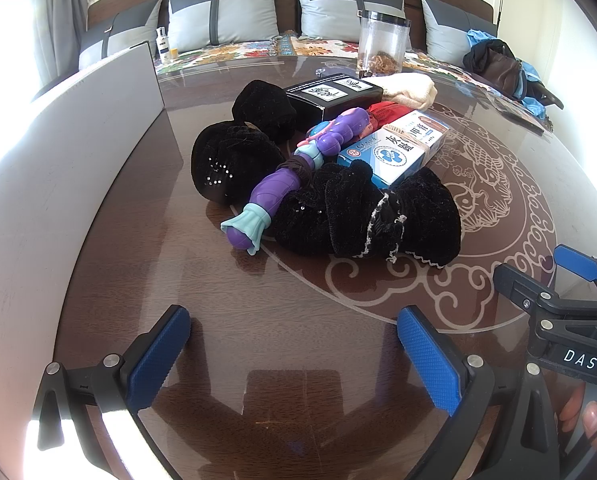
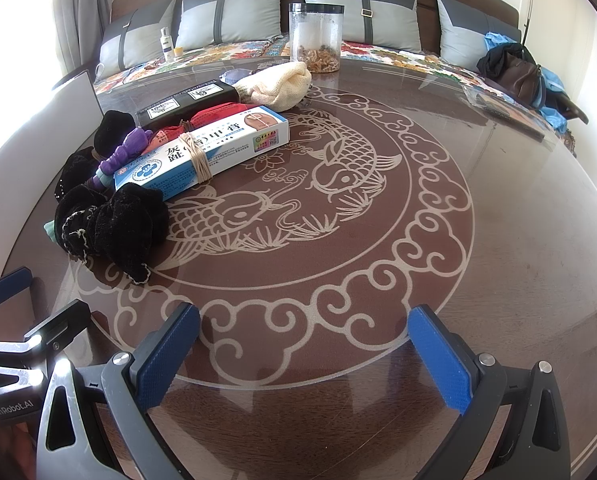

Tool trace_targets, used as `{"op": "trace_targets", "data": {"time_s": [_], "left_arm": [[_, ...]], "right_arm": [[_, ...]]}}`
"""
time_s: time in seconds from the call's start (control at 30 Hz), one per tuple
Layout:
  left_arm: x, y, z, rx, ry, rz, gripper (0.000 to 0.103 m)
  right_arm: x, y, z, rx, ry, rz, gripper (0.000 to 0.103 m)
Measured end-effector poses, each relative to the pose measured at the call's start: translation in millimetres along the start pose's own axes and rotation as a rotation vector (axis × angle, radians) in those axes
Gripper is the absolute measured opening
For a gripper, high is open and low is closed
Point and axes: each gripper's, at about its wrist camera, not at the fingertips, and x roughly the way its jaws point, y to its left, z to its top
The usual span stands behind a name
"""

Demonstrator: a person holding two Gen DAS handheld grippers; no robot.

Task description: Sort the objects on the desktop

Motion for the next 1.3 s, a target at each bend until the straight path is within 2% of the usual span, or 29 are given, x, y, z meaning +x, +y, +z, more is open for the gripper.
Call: {"op": "trace_targets", "data": {"time_s": [1.2,1.27,1.3], "left_arm": [[-0.5,-0.1,-0.6,0.008,0.006,-0.006,0.103],[-0.4,-2.5,4.8,0.012,0.052,-0.032,0.103],[-4.1,-2.9,9.1,-0.007,0.05,-0.063,0.103]], "right_arm": [[0.1,-0.1,0.1,0.0,0.0,0.0,0.103],[0.2,-0.1,0.0,0.0,0.0,0.0,0.103],[0.2,-0.1,0.3,0.0,0.0,0.0,0.103]]}}
